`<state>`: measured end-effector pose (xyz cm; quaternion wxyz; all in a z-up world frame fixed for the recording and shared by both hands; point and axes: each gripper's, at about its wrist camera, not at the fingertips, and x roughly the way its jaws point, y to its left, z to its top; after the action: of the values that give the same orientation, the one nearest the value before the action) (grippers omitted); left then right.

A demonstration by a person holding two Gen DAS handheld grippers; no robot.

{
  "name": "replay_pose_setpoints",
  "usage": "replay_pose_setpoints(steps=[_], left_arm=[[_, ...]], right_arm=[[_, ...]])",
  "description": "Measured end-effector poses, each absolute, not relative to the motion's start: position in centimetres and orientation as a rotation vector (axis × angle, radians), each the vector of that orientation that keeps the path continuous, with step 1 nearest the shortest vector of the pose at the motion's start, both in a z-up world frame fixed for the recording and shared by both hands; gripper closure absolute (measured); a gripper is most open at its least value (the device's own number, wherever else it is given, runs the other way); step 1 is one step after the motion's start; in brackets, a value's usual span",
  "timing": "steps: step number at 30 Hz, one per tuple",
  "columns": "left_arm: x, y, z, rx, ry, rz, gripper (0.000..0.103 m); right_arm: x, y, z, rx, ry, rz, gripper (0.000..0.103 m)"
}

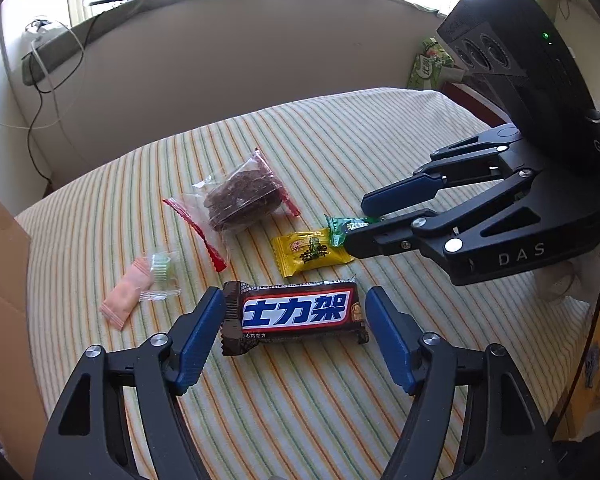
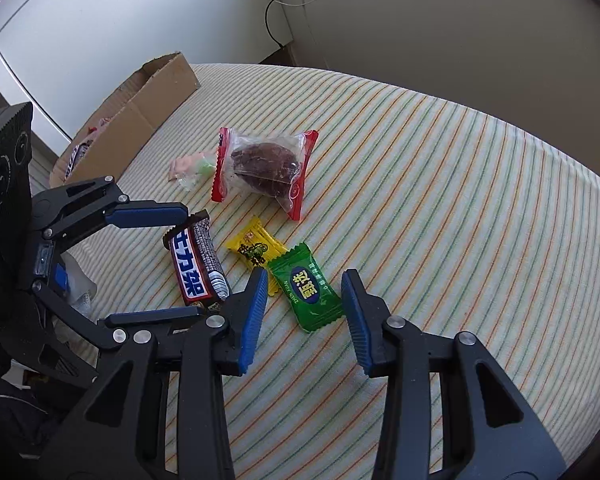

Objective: Organize snacks
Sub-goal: 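Grasp the second Snickers bar with the left gripper while the right gripper grasps a green candy packet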

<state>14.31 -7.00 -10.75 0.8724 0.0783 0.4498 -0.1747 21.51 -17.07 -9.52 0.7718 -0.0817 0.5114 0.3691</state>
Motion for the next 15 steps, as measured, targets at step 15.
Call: replay_pose_setpoints(steps=[15], left_arm=[[14.2,-5.3,-11.0,0.163,0.909,-0.333,0.046]], right_arm=[[20.2,-15.2,-9.7,-0.420,1.037,0.738,0.077]])
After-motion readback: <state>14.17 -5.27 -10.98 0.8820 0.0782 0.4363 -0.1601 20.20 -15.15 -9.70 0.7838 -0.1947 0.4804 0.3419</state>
